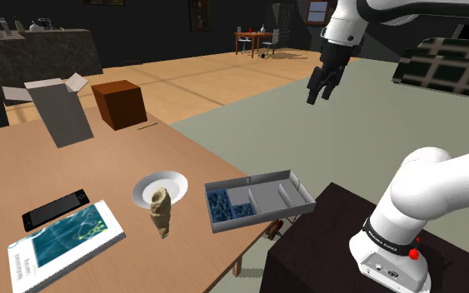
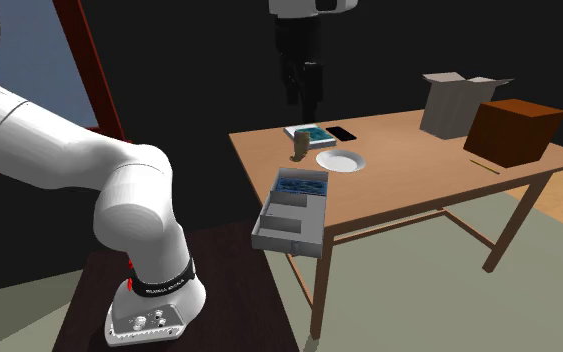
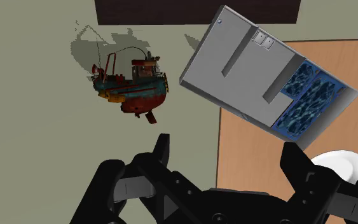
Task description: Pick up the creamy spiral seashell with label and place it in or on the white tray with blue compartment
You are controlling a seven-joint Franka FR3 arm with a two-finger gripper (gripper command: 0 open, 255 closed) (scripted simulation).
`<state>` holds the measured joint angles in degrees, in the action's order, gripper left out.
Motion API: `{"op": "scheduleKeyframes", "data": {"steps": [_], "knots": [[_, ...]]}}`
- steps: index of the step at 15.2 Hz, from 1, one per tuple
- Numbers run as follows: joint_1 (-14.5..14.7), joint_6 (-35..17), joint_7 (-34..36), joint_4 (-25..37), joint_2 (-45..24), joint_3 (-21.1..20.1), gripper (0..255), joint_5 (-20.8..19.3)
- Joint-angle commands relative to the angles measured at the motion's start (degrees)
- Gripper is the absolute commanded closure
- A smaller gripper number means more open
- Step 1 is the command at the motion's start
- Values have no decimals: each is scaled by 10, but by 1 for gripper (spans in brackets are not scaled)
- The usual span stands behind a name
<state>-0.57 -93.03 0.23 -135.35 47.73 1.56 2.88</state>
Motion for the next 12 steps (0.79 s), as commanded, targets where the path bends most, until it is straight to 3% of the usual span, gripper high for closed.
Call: {"op": "scheduleKeyframes", "data": {"steps": [1, 12], "knots": [[0, 0, 0, 0, 0, 0, 0, 0], [40, -126, 120, -26, -107, -108, 0, 89]]}}
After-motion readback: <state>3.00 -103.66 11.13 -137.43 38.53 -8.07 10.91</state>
